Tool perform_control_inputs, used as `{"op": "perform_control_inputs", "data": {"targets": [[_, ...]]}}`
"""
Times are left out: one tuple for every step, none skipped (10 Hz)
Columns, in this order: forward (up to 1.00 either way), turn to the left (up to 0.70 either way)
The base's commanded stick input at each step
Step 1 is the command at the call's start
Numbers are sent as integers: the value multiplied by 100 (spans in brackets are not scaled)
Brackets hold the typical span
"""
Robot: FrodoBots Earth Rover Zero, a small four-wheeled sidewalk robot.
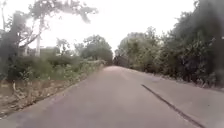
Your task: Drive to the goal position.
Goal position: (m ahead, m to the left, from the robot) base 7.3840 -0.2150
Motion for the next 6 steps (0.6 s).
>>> {"op": "perform_control_inputs", "data": {"targets": [[85,2],[85,2],[85,2],[85,2],[85,2],[85,2]]}}
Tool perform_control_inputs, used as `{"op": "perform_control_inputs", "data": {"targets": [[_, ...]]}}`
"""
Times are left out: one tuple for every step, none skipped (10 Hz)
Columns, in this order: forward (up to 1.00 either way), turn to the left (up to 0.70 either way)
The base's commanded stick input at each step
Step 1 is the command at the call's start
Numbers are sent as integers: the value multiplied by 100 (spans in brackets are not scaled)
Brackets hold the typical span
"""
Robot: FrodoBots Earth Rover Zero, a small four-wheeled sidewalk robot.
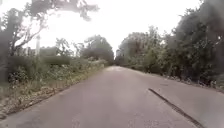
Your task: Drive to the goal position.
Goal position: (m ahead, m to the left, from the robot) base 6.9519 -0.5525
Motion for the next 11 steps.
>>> {"op": "perform_control_inputs", "data": {"targets": [[85,2],[85,2],[85,2],[85,2],[85,2],[85,2],[85,2],[85,2],[85,2],[85,2],[85,2]]}}
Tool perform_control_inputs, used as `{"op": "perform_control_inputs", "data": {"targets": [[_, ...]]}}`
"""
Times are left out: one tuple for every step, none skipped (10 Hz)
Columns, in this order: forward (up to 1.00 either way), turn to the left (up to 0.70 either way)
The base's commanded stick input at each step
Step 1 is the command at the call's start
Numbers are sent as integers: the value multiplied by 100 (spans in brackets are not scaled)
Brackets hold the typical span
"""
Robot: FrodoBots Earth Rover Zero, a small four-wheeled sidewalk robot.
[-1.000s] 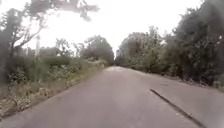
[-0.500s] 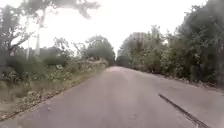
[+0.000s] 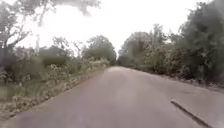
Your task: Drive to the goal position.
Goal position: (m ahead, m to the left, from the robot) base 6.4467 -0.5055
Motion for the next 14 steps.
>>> {"op": "perform_control_inputs", "data": {"targets": [[85,2],[85,2],[85,2],[85,2],[85,2],[85,2],[85,2],[85,2],[85,2],[85,2],[85,2],[85,2],[85,2],[85,2]]}}
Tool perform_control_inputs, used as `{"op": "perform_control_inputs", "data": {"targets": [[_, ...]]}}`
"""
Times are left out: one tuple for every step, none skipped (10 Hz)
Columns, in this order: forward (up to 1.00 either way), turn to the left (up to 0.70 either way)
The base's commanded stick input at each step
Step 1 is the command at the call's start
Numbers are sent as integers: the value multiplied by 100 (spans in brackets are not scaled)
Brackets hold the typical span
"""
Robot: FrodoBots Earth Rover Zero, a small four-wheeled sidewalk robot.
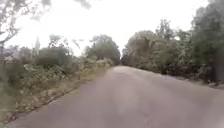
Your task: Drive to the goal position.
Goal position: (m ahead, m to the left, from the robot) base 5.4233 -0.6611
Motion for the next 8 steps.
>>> {"op": "perform_control_inputs", "data": {"targets": [[85,2],[85,2],[85,2],[85,2],[85,2],[85,2],[85,2],[85,2]]}}
